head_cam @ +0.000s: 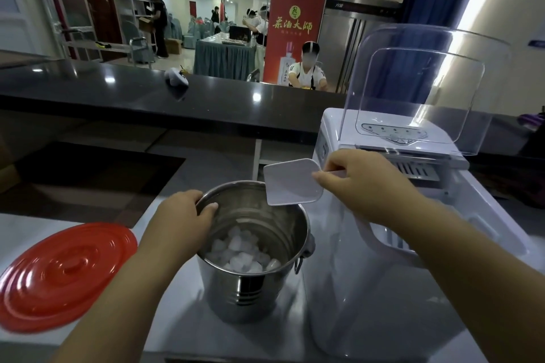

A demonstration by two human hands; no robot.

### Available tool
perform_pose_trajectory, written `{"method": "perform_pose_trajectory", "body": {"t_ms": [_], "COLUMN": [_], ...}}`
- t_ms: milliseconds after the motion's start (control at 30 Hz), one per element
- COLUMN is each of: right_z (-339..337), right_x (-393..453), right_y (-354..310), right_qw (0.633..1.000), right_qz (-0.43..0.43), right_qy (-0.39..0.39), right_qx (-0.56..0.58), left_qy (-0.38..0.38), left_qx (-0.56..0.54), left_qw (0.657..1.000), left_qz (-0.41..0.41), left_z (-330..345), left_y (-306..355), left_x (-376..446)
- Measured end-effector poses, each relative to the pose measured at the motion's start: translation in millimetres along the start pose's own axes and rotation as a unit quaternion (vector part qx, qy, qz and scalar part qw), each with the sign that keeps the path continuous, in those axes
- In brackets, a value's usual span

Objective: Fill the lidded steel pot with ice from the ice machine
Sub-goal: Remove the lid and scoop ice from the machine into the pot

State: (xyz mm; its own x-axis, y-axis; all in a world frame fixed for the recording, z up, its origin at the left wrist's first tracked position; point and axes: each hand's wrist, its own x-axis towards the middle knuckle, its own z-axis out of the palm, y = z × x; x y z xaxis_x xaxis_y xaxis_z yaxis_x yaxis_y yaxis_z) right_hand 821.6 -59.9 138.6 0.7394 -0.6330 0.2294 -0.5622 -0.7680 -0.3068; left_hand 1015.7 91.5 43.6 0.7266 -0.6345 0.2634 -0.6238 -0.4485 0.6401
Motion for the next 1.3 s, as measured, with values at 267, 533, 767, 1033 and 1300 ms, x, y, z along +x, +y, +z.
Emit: {"method": "perform_pose_trajectory", "body": {"t_ms": [267,533,767,1033,1300], "right_z": [-19,-48,-66,-84,-86], "right_x": [-6,-20,-39,-57,-54], "right_y": [18,53,100,134,141], "right_qw": [0.986,0.971,0.981,0.994,0.964], "right_qz": [0.018,0.055,0.058,0.048,-0.014], "right_qy": [0.055,0.116,0.15,0.096,-0.045], "right_qx": [0.156,0.202,0.11,-0.01,-0.263], "left_qy": [0.073,0.102,0.064,-0.003,-0.038], "left_qx": [0.011,-0.092,-0.137,-0.054,-0.002], "left_qw": [0.996,0.986,0.982,0.991,0.996], "left_qz": [0.049,0.099,0.11,0.119,0.081], "left_z": [-16,-10,32,64,81], "left_y": [32,93,147,190,193], "left_x": [0,-13,-27,-36,-35]}}
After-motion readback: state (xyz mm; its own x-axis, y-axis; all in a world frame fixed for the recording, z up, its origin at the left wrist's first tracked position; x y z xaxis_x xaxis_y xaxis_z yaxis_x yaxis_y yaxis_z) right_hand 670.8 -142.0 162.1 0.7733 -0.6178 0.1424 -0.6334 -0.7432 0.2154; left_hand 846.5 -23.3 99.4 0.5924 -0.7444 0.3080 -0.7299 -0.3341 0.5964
